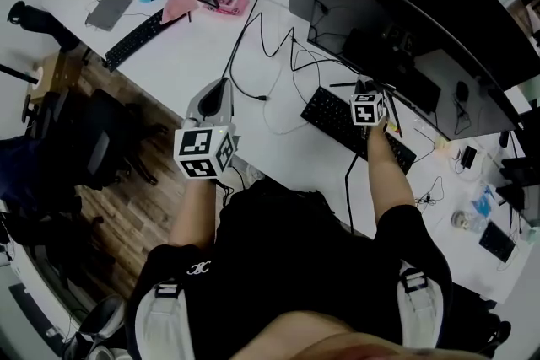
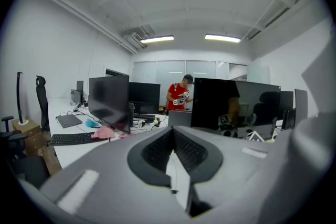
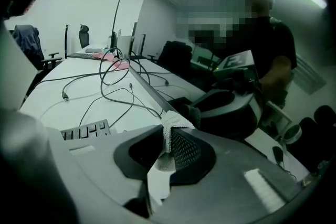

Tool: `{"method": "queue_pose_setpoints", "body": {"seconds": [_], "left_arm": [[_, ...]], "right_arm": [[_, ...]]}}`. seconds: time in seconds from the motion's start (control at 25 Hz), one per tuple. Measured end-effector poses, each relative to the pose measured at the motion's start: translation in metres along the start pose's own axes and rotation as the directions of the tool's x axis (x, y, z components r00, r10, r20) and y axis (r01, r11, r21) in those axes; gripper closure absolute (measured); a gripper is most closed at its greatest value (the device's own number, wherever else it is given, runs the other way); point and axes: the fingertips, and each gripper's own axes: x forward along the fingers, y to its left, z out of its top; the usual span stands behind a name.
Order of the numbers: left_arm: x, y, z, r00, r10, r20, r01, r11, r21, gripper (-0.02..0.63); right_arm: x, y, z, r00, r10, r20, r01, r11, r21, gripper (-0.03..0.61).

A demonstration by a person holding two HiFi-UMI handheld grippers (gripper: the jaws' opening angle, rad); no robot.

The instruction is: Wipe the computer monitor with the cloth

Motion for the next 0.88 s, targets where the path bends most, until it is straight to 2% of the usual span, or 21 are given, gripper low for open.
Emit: {"method": "queue_pose_setpoints", "body": {"seconds": [0.88], "left_arm": [[0.025,0.128,0.009,1.0,0.003,0.03,-0.003,1.0,-0.004,0.563]], "right_arm": [[0.073,0.112,0.096,0.999,0.037,0.02,-0.036,0.998,-0.042,0.545]]}}
